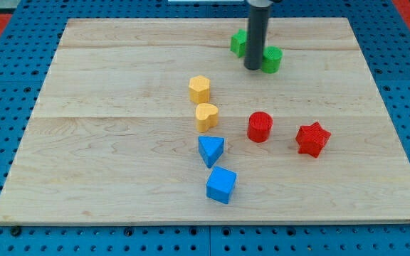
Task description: Slide the green star slightly to the bottom
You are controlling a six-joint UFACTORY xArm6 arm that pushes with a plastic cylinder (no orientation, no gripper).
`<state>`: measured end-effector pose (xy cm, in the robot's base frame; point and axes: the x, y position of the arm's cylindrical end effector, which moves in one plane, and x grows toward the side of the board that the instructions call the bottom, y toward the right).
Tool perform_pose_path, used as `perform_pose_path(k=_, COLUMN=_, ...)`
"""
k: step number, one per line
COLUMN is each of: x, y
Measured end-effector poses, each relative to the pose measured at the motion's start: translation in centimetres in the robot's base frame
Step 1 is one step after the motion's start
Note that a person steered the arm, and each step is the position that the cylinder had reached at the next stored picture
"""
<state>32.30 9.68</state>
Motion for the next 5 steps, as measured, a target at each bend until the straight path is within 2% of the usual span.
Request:
perform_pose_path(k=1, x=-1.1, y=1.7)
perform_pose_path(k=2, x=-3.4, y=0.7)
perform_pose_path(k=3, x=-6.6, y=2.8)
perform_pose_path(k=4, x=-8.8, y=2.0)
perform_pose_path(k=5, x=-8.4, y=-2.9)
